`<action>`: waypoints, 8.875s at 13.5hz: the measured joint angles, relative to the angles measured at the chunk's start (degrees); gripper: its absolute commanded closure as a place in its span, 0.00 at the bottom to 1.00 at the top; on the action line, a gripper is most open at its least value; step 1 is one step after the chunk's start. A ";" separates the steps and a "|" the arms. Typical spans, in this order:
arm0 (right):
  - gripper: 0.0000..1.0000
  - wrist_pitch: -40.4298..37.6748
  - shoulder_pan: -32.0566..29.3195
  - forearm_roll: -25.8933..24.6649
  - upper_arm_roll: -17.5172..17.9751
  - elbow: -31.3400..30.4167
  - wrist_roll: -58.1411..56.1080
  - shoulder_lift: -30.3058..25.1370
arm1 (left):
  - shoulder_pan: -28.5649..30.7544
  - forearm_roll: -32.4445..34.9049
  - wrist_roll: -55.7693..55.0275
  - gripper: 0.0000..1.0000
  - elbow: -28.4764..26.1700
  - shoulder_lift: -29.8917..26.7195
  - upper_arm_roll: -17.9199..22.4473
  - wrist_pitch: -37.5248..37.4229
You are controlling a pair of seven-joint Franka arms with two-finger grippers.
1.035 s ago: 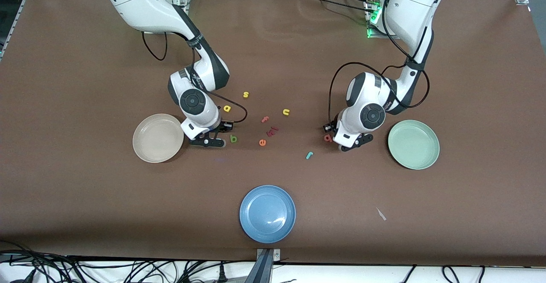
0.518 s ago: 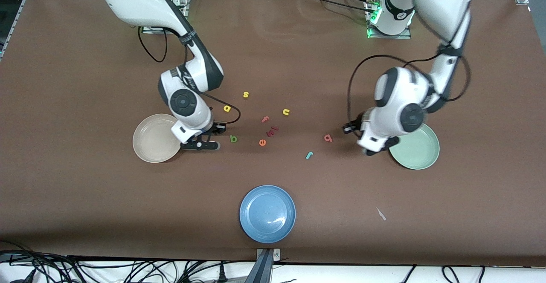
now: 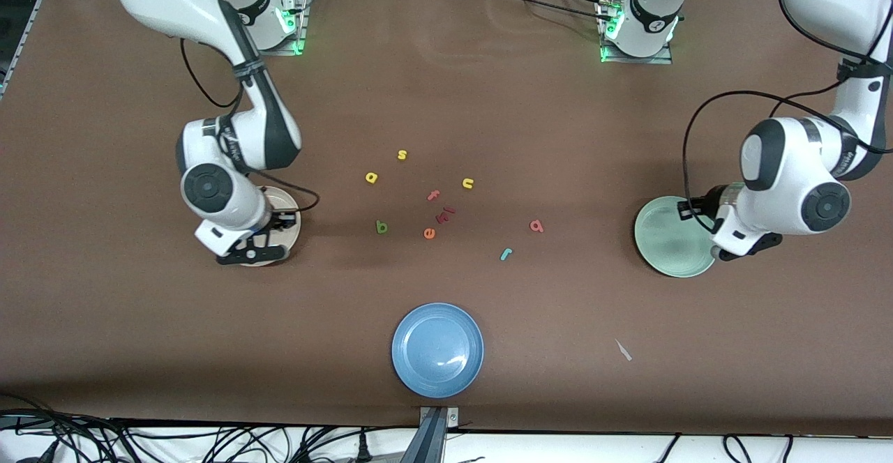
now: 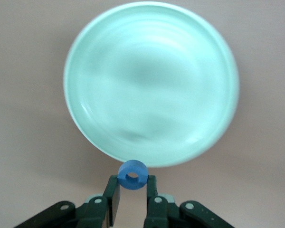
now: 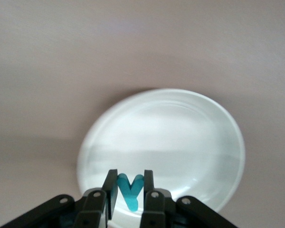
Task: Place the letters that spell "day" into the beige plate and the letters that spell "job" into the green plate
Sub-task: 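Release the blue o on the green plate and cyan y on the cream plate, then grasp the pink b and green q with the left and right grippers, then release the pink b on the green plate and green q on the cream plate, then grasp the yellow d and cyan l with the right and left grippers, then release the yellow d on the cream plate and cyan l on the green plate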
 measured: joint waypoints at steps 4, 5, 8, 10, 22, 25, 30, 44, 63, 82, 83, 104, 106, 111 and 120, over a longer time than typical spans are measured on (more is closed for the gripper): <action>0.85 3.71 -3.13 0.04 -0.05 -2.40 -3.05 3.18 | 1.99 0.01 2.55 0.18 0.42 7.88 -0.18 7.58; 0.78 5.66 -2.97 0.05 0.01 -3.45 -3.05 3.72 | 1.97 0.01 2.56 0.00 0.75 8.69 -0.33 8.06; 0.00 7.51 -2.78 0.09 -0.01 -4.62 -2.99 3.32 | 1.83 0.01 2.44 0.00 3.76 7.98 -0.75 6.80; 0.00 7.47 -2.75 0.18 0.00 -4.55 -2.97 2.81 | 1.38 -0.01 0.36 0.00 6.45 4.89 -2.52 1.88; 0.12 2.19 2.97 4.39 9.43 2.71 18.28 0.07 | -11.26 -0.01 -37.60 0.22 8.13 11.18 -17.55 15.85; 0.27 9.92 7.17 4.39 9.60 2.56 20.55 3.76 | -12.03 -0.01 -38.19 0.26 8.26 13.79 -17.51 19.51; 0.39 21.50 10.49 4.39 9.61 2.45 21.77 9.58 | -12.56 -0.01 -38.24 0.41 8.70 14.99 -17.51 20.32; 0.90 14.35 11.45 4.23 7.04 4.60 18.42 7.82 | -12.99 -0.01 -39.37 1.00 8.91 16.41 -17.45 19.69; 0.00 -0.42 9.28 10.85 -9.31 -5.24 -3.81 -0.43 | 11.56 9.65 -12.25 0.00 8.75 11.86 -16.34 -0.86; 0.50 26.39 18.68 10.94 6.20 -23.39 44.68 -5.98 | -9.74 9.30 -50.06 0.13 25.26 21.95 -24.18 15.25; 0.50 26.85 18.69 10.94 6.20 -23.40 44.68 -5.75 | -10.84 9.61 -48.47 0.13 25.87 22.51 -23.85 15.25; 0.94 1.81 18.05 7.69 -16.14 -12.61 4.90 -11.16 | -15.44 15.17 -27.16 0.61 27.36 27.49 -22.62 16.50; 0.94 2.08 15.98 7.70 -17.12 -12.92 0.12 -9.79 | -15.44 15.17 -27.08 0.61 27.44 27.50 -22.48 16.56; 0.00 11.12 12.59 7.87 -17.15 -17.25 -5.98 -5.17 | -15.44 15.17 -27.07 0.85 27.52 27.53 -21.80 17.60; 0.00 -7.88 13.37 7.91 -16.64 -2.82 -6.01 -7.69 | -14.22 14.40 -28.63 1.00 30.31 25.19 -21.66 11.34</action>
